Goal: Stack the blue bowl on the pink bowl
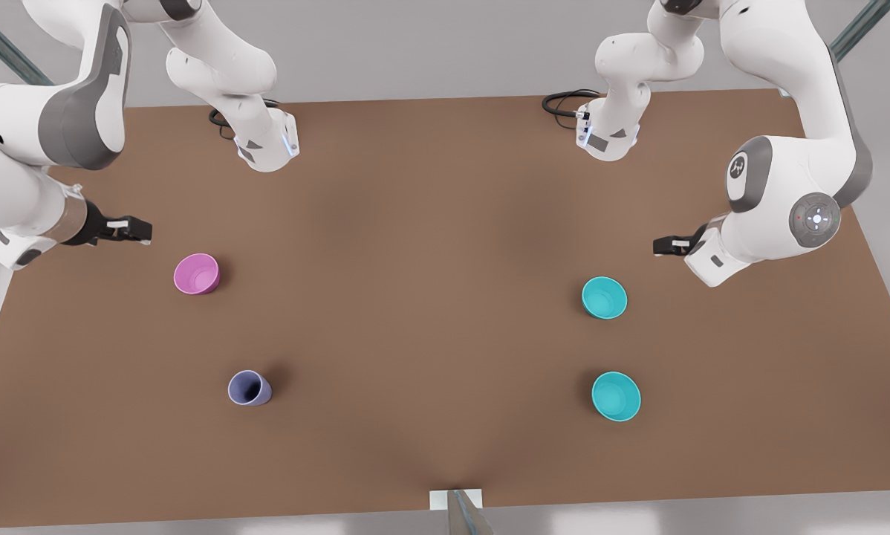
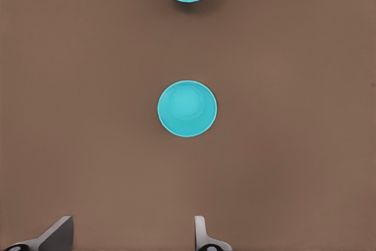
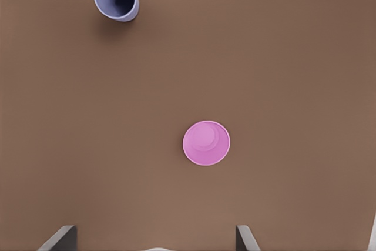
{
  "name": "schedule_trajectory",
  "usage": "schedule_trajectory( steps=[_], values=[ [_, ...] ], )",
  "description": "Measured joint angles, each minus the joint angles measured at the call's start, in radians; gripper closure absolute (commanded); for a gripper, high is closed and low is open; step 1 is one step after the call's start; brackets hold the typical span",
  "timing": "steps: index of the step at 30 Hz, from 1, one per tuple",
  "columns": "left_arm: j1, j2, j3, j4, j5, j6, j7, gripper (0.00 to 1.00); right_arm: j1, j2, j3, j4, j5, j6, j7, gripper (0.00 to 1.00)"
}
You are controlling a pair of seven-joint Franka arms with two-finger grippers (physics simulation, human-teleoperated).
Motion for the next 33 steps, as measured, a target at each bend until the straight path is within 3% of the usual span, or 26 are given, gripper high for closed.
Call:
schedule_trajectory(
  steps=[2,6,13,16,23,33],
  values=[
    [0.000,0.001,0.000,0.000,0.000,-0.002,0.000,0.00,-0.007,0.009,0.000,-0.001,0.000,0.007,-0.001,0.00],
    [0.000,0.001,0.000,0.000,0.000,-0.008,0.000,0.00,-0.133,0.186,0.000,-0.019,0.002,0.025,-0.011,0.00],
    [0.000,0.005,0.000,0.000,0.000,-0.014,0.000,0.00,-0.307,0.121,0.001,-0.529,0.091,0.333,-0.053,0.00],
    [0.000,0.006,0.000,0.000,0.000,-0.018,0.000,0.00,-0.344,0.113,0.002,-0.651,0.138,0.498,-0.075,0.00],
    [0.002,0.005,0.000,0.002,0.000,-0.025,0.000,0.00,-0.429,0.174,0.001,-0.772,0.226,0.754,-0.139,0.00],
    [0.001,0.006,0.000,0.000,-0.001,-0.030,0.000,0.00,-0.423,0.251,0.005,-0.813,0.300,0.875,-0.201,0.00]
  ],
)
